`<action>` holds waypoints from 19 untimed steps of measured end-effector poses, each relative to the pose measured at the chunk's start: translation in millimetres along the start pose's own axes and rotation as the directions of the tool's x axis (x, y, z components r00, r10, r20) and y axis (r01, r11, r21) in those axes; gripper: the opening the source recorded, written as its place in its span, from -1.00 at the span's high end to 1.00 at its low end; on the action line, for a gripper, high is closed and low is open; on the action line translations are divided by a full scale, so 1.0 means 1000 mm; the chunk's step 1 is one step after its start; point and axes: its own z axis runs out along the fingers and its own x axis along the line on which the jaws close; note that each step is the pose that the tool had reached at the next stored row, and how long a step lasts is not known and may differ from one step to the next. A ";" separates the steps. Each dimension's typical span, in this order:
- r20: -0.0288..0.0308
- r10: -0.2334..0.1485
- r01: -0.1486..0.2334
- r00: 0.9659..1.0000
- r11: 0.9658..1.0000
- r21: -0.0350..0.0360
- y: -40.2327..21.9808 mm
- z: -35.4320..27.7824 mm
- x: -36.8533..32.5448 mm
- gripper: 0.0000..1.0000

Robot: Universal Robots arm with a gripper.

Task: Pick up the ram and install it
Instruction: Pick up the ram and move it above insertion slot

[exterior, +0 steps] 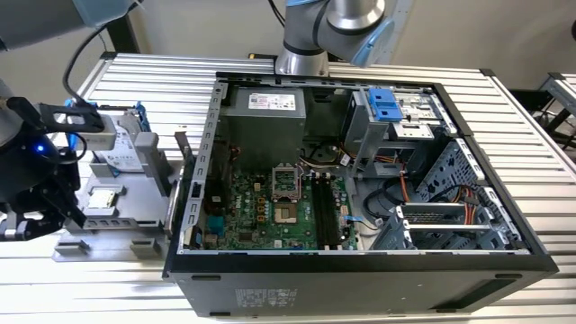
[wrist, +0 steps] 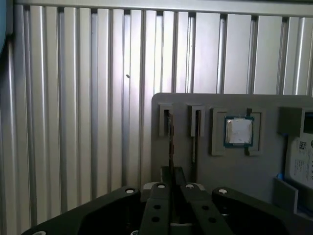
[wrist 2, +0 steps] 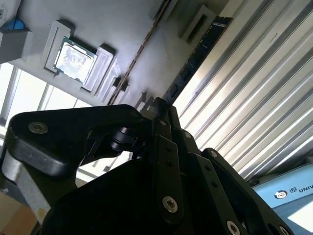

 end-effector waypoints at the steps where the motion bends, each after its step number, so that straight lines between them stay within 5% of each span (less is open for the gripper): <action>1: 0.000 0.000 0.000 1.000 1.000 0.000 0.0000 -0.0016 -0.0001 1.00; 19: 0.000 0.001 -0.001 1.000 1.000 0.000 0.0001 -0.0373 -0.0011 1.00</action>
